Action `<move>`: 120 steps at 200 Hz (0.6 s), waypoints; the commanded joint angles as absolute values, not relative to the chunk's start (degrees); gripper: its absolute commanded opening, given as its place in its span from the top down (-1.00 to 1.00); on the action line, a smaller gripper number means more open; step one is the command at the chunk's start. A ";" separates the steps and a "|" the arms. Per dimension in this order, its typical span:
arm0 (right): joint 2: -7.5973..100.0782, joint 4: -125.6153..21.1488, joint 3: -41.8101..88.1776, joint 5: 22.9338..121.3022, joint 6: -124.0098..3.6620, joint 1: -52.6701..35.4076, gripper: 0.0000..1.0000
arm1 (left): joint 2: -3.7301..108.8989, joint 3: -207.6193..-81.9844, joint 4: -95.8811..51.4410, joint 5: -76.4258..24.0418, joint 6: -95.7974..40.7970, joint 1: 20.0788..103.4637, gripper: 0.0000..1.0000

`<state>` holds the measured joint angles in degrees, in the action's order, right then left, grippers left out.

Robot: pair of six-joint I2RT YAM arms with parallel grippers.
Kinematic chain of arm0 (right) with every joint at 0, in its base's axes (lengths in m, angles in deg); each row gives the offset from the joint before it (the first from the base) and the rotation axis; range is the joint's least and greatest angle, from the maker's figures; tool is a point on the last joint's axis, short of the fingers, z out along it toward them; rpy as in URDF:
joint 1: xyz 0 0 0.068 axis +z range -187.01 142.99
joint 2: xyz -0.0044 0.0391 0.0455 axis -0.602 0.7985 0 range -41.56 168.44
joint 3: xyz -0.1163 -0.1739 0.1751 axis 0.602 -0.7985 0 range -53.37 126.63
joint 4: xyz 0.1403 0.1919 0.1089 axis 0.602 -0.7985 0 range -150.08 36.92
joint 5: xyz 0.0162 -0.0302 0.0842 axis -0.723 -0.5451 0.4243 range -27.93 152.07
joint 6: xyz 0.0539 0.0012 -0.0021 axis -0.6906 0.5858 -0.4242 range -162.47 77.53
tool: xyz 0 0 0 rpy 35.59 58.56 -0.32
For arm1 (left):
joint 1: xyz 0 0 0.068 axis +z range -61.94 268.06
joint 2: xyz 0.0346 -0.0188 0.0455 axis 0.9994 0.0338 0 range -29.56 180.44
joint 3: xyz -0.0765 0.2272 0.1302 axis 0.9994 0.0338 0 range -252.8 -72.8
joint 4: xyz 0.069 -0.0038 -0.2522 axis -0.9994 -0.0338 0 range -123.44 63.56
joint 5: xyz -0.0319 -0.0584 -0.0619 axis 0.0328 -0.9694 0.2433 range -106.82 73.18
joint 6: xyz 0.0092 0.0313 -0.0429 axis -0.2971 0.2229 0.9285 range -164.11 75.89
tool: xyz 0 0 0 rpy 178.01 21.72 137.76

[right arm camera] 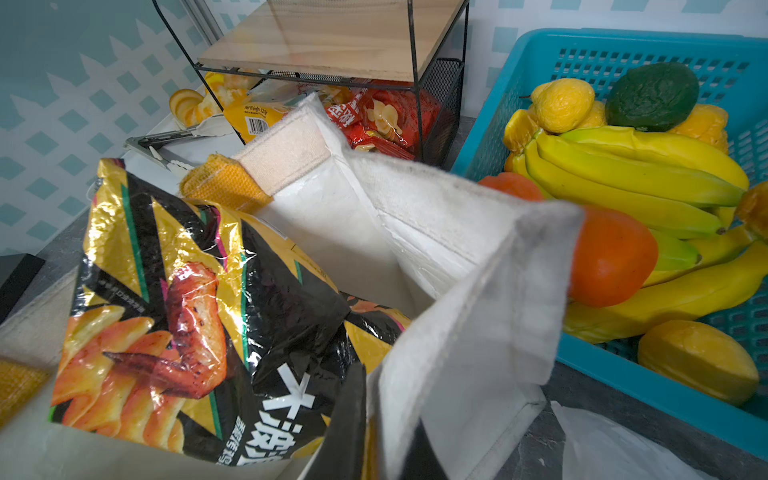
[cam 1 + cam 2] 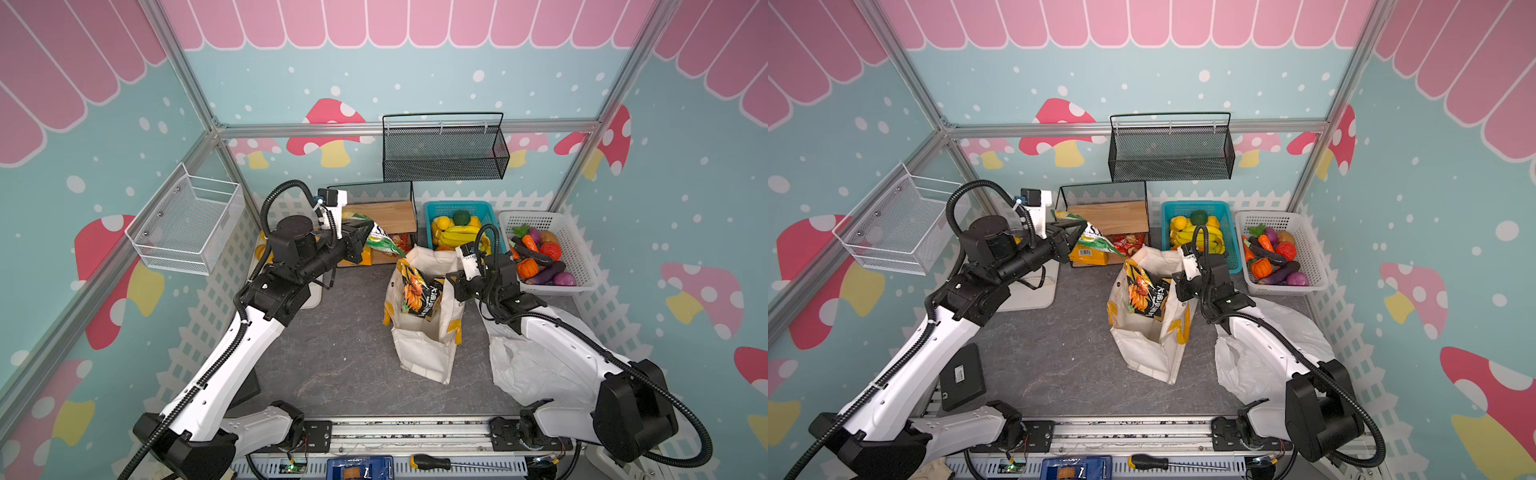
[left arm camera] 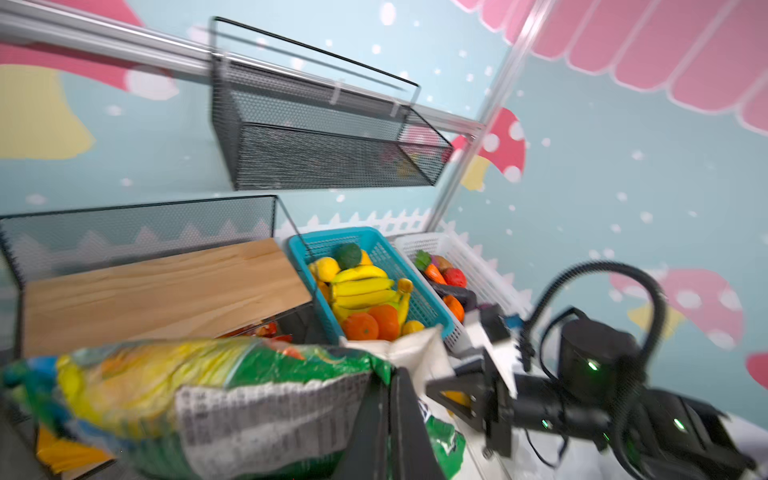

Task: Place the mixed food into the grocery bags and tie them
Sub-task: 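Carry the candy bag over the tote and drop it in with the left gripper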

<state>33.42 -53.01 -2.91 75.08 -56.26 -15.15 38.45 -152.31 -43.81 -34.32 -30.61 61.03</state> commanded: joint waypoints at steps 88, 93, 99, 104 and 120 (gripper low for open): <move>30.22 -53.17 -2.13 82.85 -58.47 -17.28 0.95 | 50.42 -154.27 -57.04 -46.69 -54.28 50.68 1.00; 30.18 -53.24 -2.12 83.26 -58.47 -17.37 0.96 | 50.94 -153.87 -57.03 -46.77 -54.38 50.60 1.00; 30.19 -53.27 -2.12 83.62 -58.43 -17.48 0.96 | 51.55 -153.58 -57.11 -47.23 -54.38 50.62 1.00; 30.12 -53.26 -2.04 83.89 -58.38 -17.60 0.95 | 52.00 -153.25 -57.11 -47.77 -54.30 50.58 1.00; 30.15 -53.43 -1.88 84.81 -57.97 -17.90 0.95 | 53.37 -152.68 -57.41 -49.94 -54.44 50.49 1.00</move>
<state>31.74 -54.17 -2.61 81.83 -58.00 -17.31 52.57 -153.38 -57.53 -45.31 -51.24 51.00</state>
